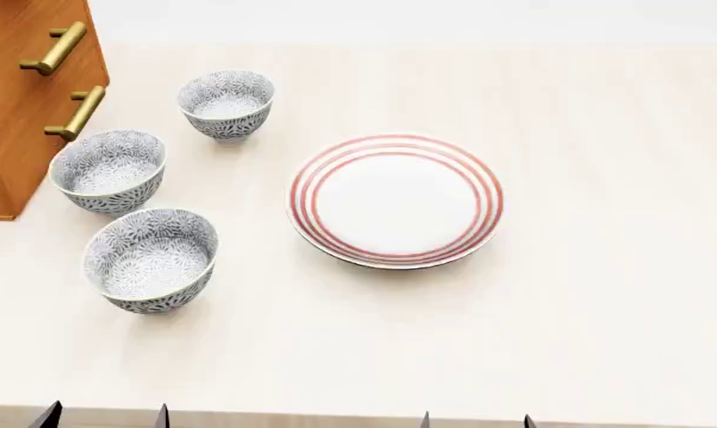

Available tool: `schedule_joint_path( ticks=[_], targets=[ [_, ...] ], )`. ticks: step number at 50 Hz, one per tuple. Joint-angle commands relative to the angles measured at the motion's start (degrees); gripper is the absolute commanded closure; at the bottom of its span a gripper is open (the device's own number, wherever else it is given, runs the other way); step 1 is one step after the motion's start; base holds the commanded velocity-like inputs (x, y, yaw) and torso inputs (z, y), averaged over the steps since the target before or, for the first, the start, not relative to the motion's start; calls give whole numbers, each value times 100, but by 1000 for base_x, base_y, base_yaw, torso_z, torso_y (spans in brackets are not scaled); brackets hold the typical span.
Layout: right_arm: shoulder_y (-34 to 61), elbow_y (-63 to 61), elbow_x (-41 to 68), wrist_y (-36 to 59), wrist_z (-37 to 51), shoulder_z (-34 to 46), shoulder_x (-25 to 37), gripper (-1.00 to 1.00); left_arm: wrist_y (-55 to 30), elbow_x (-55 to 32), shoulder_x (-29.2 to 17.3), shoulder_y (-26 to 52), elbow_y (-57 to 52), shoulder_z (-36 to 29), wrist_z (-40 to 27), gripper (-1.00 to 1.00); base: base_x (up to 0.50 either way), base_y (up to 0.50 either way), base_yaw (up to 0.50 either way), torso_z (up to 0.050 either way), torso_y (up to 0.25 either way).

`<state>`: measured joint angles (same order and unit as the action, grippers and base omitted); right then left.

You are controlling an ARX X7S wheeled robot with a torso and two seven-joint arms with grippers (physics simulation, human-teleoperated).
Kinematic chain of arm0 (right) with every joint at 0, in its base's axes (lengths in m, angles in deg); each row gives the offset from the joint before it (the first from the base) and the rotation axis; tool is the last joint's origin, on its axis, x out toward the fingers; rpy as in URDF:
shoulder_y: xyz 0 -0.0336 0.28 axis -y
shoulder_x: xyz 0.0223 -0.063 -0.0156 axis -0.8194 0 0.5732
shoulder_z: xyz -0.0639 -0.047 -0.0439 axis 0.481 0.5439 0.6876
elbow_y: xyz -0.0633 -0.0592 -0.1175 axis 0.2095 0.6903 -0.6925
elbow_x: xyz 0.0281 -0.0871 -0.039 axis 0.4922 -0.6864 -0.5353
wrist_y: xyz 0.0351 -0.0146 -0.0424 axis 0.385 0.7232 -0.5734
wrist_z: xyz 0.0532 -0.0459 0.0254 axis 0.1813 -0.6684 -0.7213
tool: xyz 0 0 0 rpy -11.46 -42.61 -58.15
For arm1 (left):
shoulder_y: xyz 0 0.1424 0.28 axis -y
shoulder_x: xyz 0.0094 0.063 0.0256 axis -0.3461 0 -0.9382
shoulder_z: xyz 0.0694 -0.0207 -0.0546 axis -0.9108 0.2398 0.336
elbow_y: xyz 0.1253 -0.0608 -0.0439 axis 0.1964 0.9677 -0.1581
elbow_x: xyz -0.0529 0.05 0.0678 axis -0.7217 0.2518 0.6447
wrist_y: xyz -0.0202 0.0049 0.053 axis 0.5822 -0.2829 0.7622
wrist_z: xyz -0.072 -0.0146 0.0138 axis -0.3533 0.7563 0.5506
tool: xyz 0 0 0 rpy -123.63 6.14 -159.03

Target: Open the top drawer of the cabinet.

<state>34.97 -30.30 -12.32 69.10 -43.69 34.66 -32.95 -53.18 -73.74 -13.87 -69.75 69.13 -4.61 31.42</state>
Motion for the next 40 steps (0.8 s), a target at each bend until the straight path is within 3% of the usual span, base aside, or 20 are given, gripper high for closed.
schedule_joint_path(
  ticks=[1, 15, 40],
  targets=[
    [8, 21, 23, 12, 142, 143, 88, -100, 2, -83, -92, -7, -17, -106, -108, -100, 0, 0, 0, 0, 0],
    [36, 72, 179, 49, 441, 402, 302, -100, 121, -215, -302, -11, 27, -386, -381, -100, 0, 0, 0, 0, 0],
    [47, 55, 386, 33, 641, 618, 482, -100, 56, -339, -496, 19, 22, -621, -631, -100, 0, 494, 0, 0, 0]
  ],
)
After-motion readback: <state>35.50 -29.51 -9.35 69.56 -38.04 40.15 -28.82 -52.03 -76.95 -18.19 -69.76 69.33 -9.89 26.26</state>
